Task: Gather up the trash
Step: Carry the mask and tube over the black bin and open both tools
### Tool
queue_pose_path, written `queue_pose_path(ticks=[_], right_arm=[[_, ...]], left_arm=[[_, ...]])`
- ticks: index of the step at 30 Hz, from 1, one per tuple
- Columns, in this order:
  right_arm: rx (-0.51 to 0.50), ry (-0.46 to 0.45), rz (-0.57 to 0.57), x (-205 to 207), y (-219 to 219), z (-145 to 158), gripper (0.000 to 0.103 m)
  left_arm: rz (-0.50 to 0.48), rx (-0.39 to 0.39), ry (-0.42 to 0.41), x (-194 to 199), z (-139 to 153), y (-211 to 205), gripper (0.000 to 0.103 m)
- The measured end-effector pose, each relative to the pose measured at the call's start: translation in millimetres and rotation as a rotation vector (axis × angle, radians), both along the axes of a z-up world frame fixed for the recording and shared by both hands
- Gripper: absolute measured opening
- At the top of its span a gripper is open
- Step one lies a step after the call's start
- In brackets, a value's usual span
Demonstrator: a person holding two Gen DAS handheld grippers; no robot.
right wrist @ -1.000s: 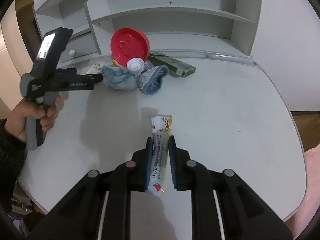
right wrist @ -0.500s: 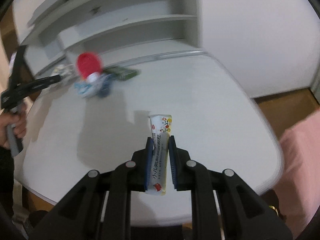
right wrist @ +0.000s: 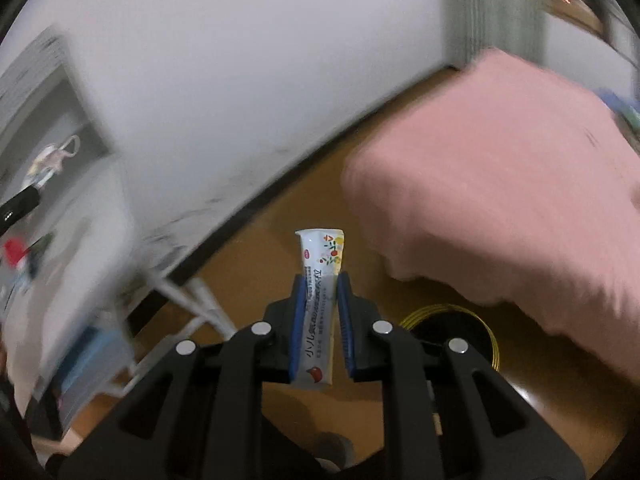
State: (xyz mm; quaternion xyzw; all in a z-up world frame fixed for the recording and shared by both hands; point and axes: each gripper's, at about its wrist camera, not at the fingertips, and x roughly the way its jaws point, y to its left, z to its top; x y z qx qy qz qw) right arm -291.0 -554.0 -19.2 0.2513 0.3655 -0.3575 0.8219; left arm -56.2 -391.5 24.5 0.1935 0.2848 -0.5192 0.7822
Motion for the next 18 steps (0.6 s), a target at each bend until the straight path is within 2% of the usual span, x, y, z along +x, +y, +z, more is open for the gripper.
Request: queue_pose_path(ticks=[2, 5, 8, 10, 11, 13, 15, 18], right_arm=[[0.020, 0.014, -0.068, -27.2, -22.9, -18.8, 0.017], [0.062, 0.030, -0.140, -66.8, -50.2, -54.4, 0.017], [0.136, 0.025, -0.196, -103.2, -70.8, -97.4, 0.017], [0.197, 0.021, -0.231, -121.3, -79.4, -126.6, 0.017], [0.233, 0.025, -0.252, -130.5, -84.3, -143.7, 0.017], [0.276, 0.053, -0.277, -139.1, -88.7, -165.6, 0.017], [0.300, 0.061, -0.283, -145.4, -92.5, -181.2, 0.017], [0.328, 0.060, -0.292, -146.1, -98.9, -196.3, 0.017]], left_arm=[[-0.072, 0.018, 0.027, -30.4, -18.2, -30.2, 0.027], [-0.182, 0.063, 0.078, -75.3, -65.0, -78.6, 0.027], [-0.263, 0.157, 0.140, -108.0, -136.5, -124.6, 0.027], [-0.286, 0.196, 0.144, -116.4, -174.6, -145.2, 0.027], [-0.292, 0.239, 0.125, -124.0, -199.2, -156.1, 0.027], [-0.292, 0.284, 0.188, -124.4, -231.3, -168.5, 0.027], [-0.282, 0.314, 0.206, -131.3, -254.0, -182.1, 0.027], [-0.282, 0.324, 0.235, -138.1, -271.5, -194.0, 0.028]])
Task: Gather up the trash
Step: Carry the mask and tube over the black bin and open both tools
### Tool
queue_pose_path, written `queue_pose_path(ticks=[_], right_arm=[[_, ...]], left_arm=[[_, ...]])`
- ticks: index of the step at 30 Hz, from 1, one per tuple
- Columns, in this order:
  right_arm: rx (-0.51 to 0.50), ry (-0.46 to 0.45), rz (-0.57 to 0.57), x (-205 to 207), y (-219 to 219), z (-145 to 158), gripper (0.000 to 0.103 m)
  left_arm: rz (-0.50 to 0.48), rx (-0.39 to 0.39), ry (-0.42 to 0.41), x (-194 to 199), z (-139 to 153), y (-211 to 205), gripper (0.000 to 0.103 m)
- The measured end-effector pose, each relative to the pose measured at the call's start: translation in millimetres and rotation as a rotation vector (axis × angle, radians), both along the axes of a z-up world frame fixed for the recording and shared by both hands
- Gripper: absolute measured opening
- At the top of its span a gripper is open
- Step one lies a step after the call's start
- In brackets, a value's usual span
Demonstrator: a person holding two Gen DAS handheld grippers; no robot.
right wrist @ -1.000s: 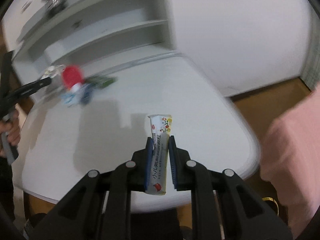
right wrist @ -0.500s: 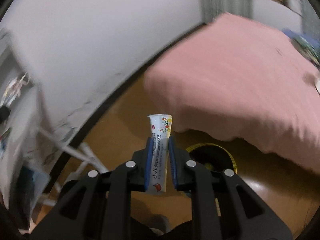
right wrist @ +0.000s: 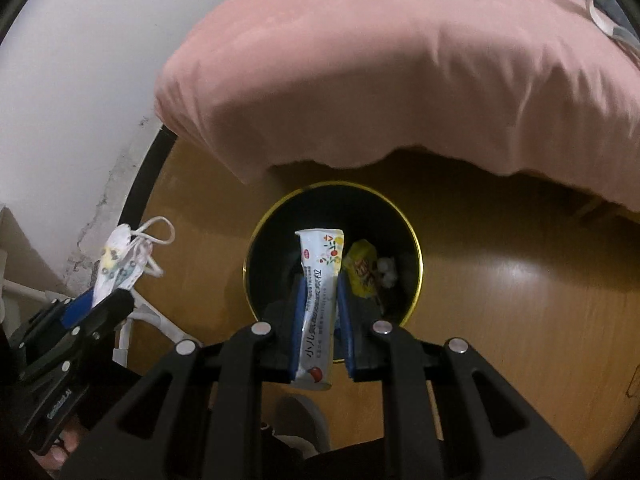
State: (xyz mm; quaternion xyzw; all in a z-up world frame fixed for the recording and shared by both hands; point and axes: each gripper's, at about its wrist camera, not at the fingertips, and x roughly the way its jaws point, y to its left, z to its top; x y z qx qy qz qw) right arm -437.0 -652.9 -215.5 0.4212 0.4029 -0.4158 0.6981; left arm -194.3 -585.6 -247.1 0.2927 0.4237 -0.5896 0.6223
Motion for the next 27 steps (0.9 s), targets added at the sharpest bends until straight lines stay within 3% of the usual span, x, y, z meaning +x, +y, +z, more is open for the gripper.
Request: queue_pose_path(ticks=[4, 10, 12, 13, 14, 24, 27], right_arm=[[0.020, -0.009, -0.009, -3.5, -4.3, -10.4, 0.017], [0.005, -0.057, -0.005, -7.0, -10.0, -0.1, 0.019], [0.002, -0.080, -0.014, -8.0, -12.5, 5.4, 0.055], [-0.021, -0.092, -0.028, -10.3, -12.1, 9.6, 0.079], [-0.034, -0.101, -0.032, -10.9, -11.5, 12.3, 0.082], [-0.022, -0.074, -0.099, -24.0, -14.2, 11.9, 0.082], [-0.020, -0.084, -0.124, -31.2, -14.3, 15.0, 0.082]], left_arm=[[0.012, -0.008, -0.003, -9.2, -11.0, -8.5, 0.028], [0.019, 0.005, 0.012, -11.6, -15.0, -3.9, 0.028], [0.022, 0.008, 0.019, -10.6, -15.8, -5.1, 0.028], [0.022, 0.009, 0.020, -10.1, -14.8, -4.7, 0.028], [0.022, 0.009, 0.022, -10.0, -15.0, -4.6, 0.028], [-0.004, -0.018, 0.028, -15.3, -12.0, -11.3, 0.030], [-0.018, -0.024, 0.012, -17.3, -11.0, -18.5, 0.062]])
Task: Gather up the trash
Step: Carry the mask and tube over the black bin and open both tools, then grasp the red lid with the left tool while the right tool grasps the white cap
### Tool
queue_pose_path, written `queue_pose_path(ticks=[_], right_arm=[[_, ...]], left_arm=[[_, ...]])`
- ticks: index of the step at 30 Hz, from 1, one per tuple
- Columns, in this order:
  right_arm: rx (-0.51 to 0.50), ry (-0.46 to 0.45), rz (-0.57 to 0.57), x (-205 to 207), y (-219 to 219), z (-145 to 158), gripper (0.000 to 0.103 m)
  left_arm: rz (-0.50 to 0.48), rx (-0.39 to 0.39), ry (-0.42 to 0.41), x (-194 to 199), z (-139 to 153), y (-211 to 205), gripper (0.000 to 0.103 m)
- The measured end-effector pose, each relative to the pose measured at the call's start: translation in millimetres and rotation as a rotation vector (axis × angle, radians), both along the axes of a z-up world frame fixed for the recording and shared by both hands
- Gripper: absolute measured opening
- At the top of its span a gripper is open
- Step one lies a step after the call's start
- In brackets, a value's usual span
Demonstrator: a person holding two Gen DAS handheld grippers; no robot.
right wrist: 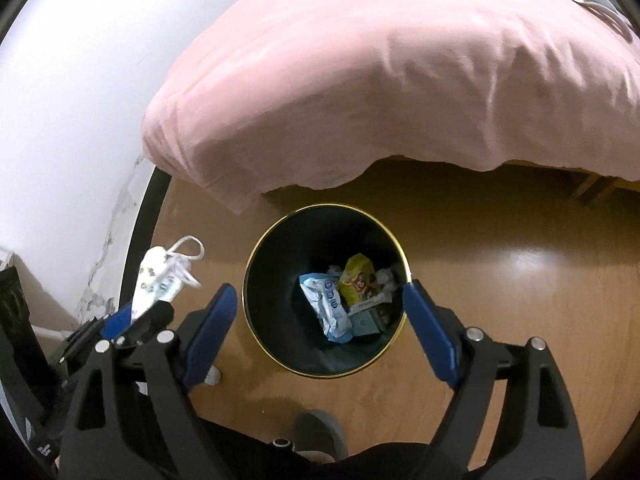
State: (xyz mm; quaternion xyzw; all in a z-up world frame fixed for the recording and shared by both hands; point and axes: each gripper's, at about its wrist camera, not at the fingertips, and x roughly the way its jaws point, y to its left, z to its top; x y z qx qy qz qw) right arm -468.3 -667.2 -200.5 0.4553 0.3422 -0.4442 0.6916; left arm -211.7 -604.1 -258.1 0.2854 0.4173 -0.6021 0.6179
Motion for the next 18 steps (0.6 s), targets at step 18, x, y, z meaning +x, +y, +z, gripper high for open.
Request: queue_pose_path(ticks=[18], right_arm=[[-0.274, 0.029, 0.189, 71.7, 33.8, 112.9, 0.095]], left_arm=[[0.030, -0.192, -0.096, 40.2, 166.9, 79.4, 0.096]])
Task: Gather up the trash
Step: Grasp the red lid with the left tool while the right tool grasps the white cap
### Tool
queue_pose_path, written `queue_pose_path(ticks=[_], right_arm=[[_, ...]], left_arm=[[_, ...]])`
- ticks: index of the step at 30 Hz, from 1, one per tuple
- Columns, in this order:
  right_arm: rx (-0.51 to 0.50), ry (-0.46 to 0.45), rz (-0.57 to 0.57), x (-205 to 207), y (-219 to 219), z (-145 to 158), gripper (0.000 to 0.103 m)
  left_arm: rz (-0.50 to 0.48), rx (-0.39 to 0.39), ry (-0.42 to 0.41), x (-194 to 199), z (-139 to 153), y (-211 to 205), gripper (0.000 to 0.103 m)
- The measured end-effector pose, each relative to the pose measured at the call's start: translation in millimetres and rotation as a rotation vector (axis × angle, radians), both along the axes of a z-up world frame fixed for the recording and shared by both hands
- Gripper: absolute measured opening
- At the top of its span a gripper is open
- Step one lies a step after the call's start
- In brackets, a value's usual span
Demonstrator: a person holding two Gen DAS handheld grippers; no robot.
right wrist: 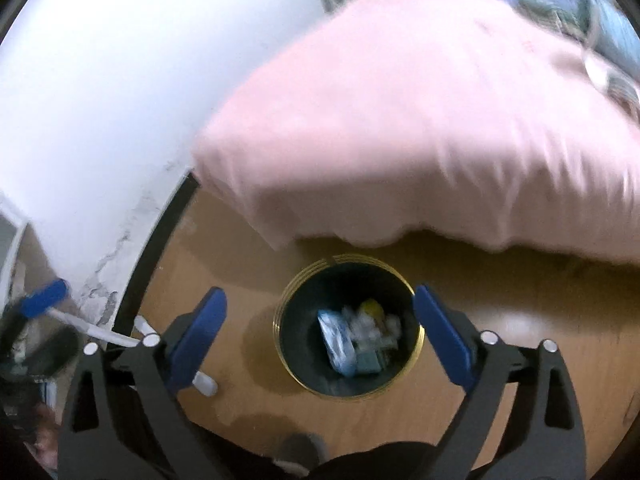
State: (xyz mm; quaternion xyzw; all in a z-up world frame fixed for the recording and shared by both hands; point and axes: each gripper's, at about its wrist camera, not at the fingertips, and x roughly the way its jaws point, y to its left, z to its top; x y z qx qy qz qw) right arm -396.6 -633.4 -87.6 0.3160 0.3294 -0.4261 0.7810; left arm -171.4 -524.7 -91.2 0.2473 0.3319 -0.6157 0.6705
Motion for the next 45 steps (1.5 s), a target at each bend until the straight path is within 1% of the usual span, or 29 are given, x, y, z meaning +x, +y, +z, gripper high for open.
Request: queue_pose_path(ticks=[2, 4, 5, 6, 8, 10, 11, 14, 15, 17, 18, 20, 22, 24, 25, 26, 27, 29, 31, 33, 36, 39, 40, 41, 42, 45], right_arm=[[-0.062, 0.000, 0.089, 34.7, 19.1, 31.2, 0.096], [-0.104, 0.030, 0.155, 68.0, 39.7, 52.2, 0.096], [-0.120, 0.022, 0.210, 86.4, 53.7, 62.9, 0.096], [-0.128, -0.012, 0.290, 108.4, 73.1, 74.5, 0.096], [-0.129, -0.039, 0.409, 146.6, 105.7, 89.5, 0.096], [-0.127, -0.069, 0.549, 190.5, 144.6, 102.2, 0.096], [-0.121, -0.085, 0.620, 211.3, 164.4, 107.6, 0.096], [-0.101, -0.127, 0.851, 281.7, 235.6, 121.8, 0.096], [-0.092, -0.139, 0.901, 298.6, 252.2, 124.2, 0.096], [-0.070, -0.157, 1.021, 344.4, 296.6, 129.6, 0.096], [-0.065, -0.162, 1.065, 361.5, 313.8, 131.9, 0.096], [-0.063, -0.158, 1.152, 399.0, 349.3, 136.3, 0.092], [-0.069, -0.138, 1.248, 438.4, 390.9, 137.2, 0.091], [-0.062, -0.107, 1.297, 469.4, 423.5, 134.5, 0.088], [-0.059, -0.097, 1.319, 483.1, 434.6, 133.1, 0.085], [-0.064, -0.088, 1.337, 495.9, 445.9, 131.5, 0.082], [-0.081, -0.071, 1.348, 510.1, 458.0, 129.0, 0.081], [-0.099, -0.044, 1.354, 533.0, 473.9, 123.5, 0.073], [-0.089, -0.012, 1.344, 554.6, 484.6, 116.3, 0.070], [-0.075, 0.005, 1.324, 571.6, 490.2, 109.9, 0.068], [-0.077, 0.018, 1.291, 583.1, 491.6, 105.7, 0.062], [-0.080, 0.032, 1.282, 594.7, 496.2, 101.9, 0.053], [-0.082, 0.040, 1.286, 598.5, 498.7, 100.3, 0.046], [-0.086, 0.050, 1.290, 601.0, 499.5, 98.6, 0.036], [-0.087, 0.054, 1.286, 601.6, 498.6, 97.7, 0.031], [-0.071, 0.008, 1.276, 589.5, 489.4, 107.0, 0.031]], left_arm=[[0.036, -0.030, -0.017, 15.7, 35.6, 27.3, 0.096], [0.112, -0.043, -0.057, 41.1, 67.6, 66.0, 0.096], [0.145, -0.049, -0.071, 51.8, 76.1, 81.4, 0.096], [0.197, -0.048, -0.087, 69.9, 86.2, 104.4, 0.096], [0.288, -0.049, -0.106, 104.7, 98.0, 147.9, 0.096], [0.420, -0.038, -0.133, 147.5, 105.1, 202.6, 0.096], [0.495, -0.032, -0.141, 172.2, 107.1, 237.0, 0.096], [0.666, -0.011, -0.172, 219.0, 108.8, 312.1, 0.096], [0.751, 0.000, -0.184, 238.8, 108.6, 349.6, 0.096], [0.860, 0.011, -0.184, 259.1, 108.2, 392.6, 0.096], [0.935, 0.020, -0.168, 272.2, 106.9, 425.3, 0.096], [1.017, 0.017, -0.136, 285.1, 104.7, 467.6, 0.096], [1.072, 0.016, -0.120, 291.0, 102.2, 495.8, 0.096], [1.110, 0.021, -0.106, 294.3, 100.0, 522.7, 0.096], [1.120, 0.022, -0.102, 294.0, 98.6, 532.5, 0.096], [1.124, 0.022, -0.100, 290.2, 97.1, 543.2, 0.096], [1.127, 0.024, -0.101, 289.8, 95.7, 551.5, 0.096], [1.130, 0.042, -0.102, 290.1, 90.7, 564.9, 0.096], [1.124, 0.050, -0.103, 295.0, 85.7, 574.3, 0.096], [1.121, 0.053, -0.108, 300.3, 83.6, 574.3, 0.096], [1.120, 0.047, -0.104, 311.8, 82.0, 575.1, 0.096], [1.127, 0.022, -0.091, 324.0, 84.0, 575.6, 0.096], [1.129, 0.016, -0.086, 327.4, 84.2, 574.2, 0.096], [1.127, 0.005, -0.075, 334.6, 84.6, 572.4, 0.096], [1.124, -0.002, -0.070, 339.1, 84.9, 570.5, 0.096], [1.124, -0.016, -0.054, 356.0, 87.2, 562.1, 0.096]])
